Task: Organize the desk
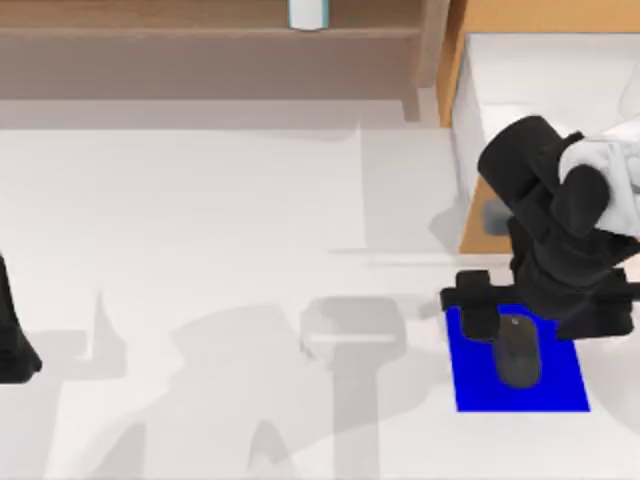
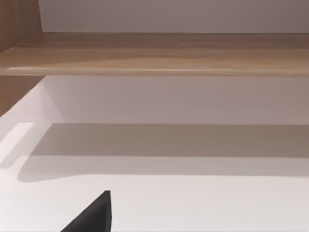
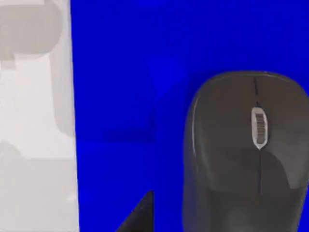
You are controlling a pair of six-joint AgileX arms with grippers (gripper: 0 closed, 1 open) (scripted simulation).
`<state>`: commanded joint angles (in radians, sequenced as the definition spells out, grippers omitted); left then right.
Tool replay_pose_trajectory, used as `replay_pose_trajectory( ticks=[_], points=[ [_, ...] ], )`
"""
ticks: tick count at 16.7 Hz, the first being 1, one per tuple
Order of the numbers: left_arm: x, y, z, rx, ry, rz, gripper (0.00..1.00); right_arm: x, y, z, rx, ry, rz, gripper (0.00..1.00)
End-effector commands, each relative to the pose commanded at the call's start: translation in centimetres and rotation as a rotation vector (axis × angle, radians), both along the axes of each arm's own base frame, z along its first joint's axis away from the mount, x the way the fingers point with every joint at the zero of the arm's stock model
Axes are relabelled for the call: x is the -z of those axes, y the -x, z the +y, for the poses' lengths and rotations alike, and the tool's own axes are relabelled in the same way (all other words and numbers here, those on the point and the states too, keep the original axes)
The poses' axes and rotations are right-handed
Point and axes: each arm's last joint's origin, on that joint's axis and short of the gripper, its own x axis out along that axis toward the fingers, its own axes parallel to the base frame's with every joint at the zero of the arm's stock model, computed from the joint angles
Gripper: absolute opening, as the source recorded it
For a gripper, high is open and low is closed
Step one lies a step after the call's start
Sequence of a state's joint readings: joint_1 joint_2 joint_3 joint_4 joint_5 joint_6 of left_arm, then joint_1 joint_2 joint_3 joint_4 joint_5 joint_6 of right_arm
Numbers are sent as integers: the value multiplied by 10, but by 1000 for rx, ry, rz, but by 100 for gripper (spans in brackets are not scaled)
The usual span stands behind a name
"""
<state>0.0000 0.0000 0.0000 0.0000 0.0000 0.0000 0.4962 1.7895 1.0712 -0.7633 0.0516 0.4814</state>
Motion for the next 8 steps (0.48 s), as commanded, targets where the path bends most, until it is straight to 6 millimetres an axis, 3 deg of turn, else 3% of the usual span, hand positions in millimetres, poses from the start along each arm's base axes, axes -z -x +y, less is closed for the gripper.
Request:
replay_pose_trajectory(
  ticks=[8],
  points=[
    [0, 0, 0, 0, 0, 0, 100, 0, 0, 0, 0, 0, 0, 100]
  ],
)
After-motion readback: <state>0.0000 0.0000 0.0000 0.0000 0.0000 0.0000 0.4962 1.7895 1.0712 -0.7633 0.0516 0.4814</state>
